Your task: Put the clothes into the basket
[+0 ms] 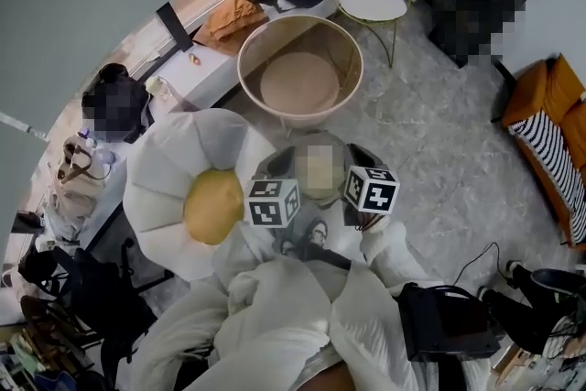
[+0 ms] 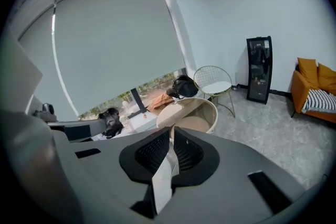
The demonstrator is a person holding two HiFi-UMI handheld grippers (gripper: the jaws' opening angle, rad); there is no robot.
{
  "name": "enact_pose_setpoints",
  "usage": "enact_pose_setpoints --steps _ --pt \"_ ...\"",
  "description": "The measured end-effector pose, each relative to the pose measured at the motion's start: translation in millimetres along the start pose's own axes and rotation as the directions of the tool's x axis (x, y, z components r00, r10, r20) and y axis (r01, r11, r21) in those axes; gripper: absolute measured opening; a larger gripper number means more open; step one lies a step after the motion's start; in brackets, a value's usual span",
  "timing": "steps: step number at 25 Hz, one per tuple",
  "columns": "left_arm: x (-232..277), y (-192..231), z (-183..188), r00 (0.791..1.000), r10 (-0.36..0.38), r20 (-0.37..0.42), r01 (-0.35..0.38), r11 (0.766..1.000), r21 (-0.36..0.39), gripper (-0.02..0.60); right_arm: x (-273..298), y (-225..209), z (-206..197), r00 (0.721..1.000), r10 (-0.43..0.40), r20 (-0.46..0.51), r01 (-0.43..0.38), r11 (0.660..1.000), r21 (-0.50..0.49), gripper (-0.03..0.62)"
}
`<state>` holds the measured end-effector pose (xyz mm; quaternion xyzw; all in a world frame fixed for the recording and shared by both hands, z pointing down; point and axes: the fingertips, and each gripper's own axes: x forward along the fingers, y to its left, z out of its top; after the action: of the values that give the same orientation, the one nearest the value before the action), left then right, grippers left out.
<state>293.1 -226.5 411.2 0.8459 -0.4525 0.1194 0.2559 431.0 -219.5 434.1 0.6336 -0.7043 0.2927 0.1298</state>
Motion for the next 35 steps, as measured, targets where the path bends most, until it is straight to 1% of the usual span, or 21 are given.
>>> enact_pose_setpoints --steps 3,5,10,14,17,21,26,28,31,35 --pt "-7.1 -10.4 18.7 0.998 -0.038 0.043 0.037 0.999 0.026 0.006 -18.4 1.7 19.1 0.999 -0.015 0.047 0.015 1.000 -0.009 0.040" --pt "-13.6 -12.1 23.4 0.997 -0.053 0.055 0.051 0.998 0.034 0.006 -30.7 6.3 24.7 0.997 -0.024 0.068 0.025 1.000 -0.011 0.038" --pt "-24.8 -12.7 14.0 0.997 -0.078 0.029 0.077 0.996 0.039 0.006 -59.5 12.8 19.5 0.994 -0.057 0.094 0.055 0.998 0.024 0.037" --pt "-34.1 -13.1 12.0 0.997 -0.068 0.037 0.067 0.997 0.025 0.006 -70.4 14.4 7.5 0.995 -0.065 0.082 0.064 0.998 0.015 0.032" --pt "-39.4 -13.9 5.1 0.998 -0.059 0.028 0.059 0.998 0.013 0.006 -71.1 16.5 -0.1 0.995 -0.062 0.076 0.061 0.998 0.009 0.032" --pt "-39.6 -16.8 9.4 0.998 -0.046 0.037 0.046 0.999 0.010 0.006 -71.4 22.0 2.3 0.996 -0.044 0.081 0.046 0.999 -0.020 0.032" --pt "-37.6 -30.7 17.2 0.997 -0.044 0.068 0.043 0.999 0.011 0.006 -80.4 13.8 8.7 0.995 -0.031 0.099 0.034 0.999 -0.031 0.032" --pt "-36.7 -34.8 17.4 0.996 -0.044 0.074 0.044 0.999 0.006 0.006 -83.9 10.0 11.5 0.993 -0.037 0.108 0.043 0.997 -0.060 0.025" --pt "-35.1 -40.8 15.7 0.997 -0.040 0.069 0.040 0.999 0.007 0.006 -89.0 5.4 16.4 0.991 -0.055 0.124 0.074 0.986 -0.150 0.023" --pt "-33.7 -49.0 16.9 0.997 -0.036 0.065 0.035 0.999 0.016 0.006 -90.1 0.9 18.5 0.992 -0.042 0.118 0.059 0.988 -0.142 0.023"
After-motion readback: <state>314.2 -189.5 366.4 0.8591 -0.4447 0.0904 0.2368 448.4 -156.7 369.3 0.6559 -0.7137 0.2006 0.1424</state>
